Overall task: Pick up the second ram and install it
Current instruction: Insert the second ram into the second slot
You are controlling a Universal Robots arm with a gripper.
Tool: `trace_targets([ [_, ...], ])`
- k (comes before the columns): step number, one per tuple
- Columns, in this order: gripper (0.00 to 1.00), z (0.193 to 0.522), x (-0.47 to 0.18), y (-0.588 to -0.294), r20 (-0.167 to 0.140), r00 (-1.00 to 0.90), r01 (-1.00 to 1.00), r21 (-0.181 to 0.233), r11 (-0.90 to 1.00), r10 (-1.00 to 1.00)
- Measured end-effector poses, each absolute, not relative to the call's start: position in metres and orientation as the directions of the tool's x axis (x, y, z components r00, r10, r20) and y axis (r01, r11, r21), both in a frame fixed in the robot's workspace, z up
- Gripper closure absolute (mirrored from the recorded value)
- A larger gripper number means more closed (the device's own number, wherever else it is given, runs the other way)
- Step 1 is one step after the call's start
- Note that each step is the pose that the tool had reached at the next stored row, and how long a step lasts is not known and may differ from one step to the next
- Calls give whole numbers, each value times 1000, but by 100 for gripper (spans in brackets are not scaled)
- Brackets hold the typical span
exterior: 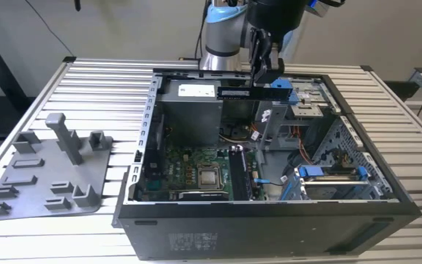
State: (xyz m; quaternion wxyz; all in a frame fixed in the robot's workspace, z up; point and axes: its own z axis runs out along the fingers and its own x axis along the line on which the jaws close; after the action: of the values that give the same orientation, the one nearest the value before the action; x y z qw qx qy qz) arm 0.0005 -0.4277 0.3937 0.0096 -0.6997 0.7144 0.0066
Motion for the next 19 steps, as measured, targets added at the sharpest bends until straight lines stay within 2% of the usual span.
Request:
trace_targets([
  [11,86,394,1,-428,-23,-23,-1000,-4,23,-999],
  [19,86,394,1,-428,-23,-98,-995,-4,98,-995],
])
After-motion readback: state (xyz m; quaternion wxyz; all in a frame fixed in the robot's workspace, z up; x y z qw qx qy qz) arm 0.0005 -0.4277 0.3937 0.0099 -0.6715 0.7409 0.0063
